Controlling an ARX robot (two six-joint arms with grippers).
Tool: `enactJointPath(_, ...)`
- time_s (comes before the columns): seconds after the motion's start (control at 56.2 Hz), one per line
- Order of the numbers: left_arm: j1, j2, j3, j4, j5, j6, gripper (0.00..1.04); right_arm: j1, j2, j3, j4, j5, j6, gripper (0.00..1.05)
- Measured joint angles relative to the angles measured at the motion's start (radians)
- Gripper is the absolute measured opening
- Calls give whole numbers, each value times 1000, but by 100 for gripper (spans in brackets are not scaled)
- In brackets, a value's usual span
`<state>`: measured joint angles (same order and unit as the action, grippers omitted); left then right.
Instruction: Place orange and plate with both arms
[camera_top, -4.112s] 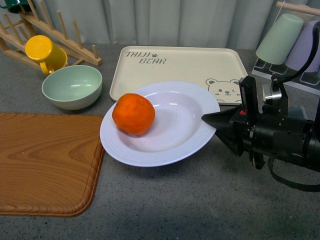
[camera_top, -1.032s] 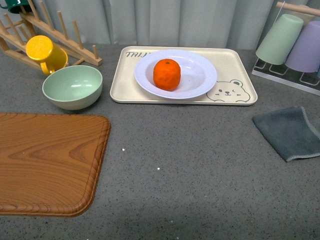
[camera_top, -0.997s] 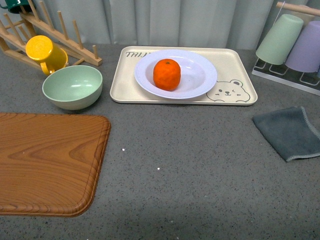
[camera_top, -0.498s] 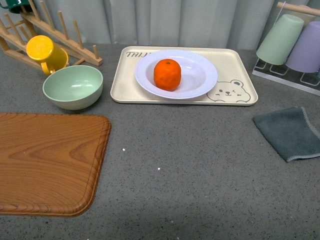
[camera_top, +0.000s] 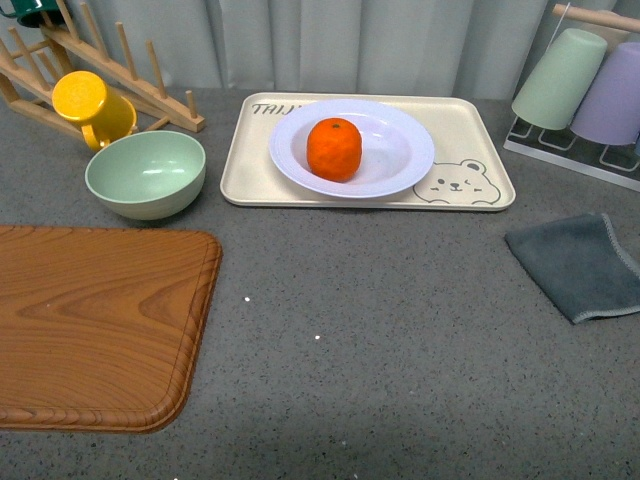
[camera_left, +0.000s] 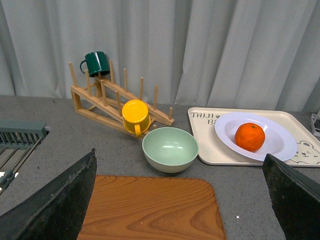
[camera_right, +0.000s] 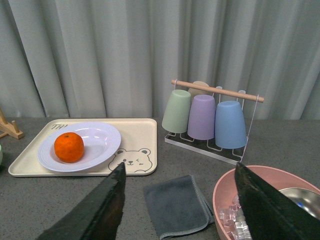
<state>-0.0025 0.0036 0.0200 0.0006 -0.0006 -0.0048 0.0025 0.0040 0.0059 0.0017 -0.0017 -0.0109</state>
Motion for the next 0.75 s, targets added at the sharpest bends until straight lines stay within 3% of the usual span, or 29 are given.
enactJointPath(0.16,0,0,0,0,0,0,98,0,0,0,0,0,2,98)
enactJointPath(0.748,0,0,0,0,0,0,98,0,0,0,0,0,1,96)
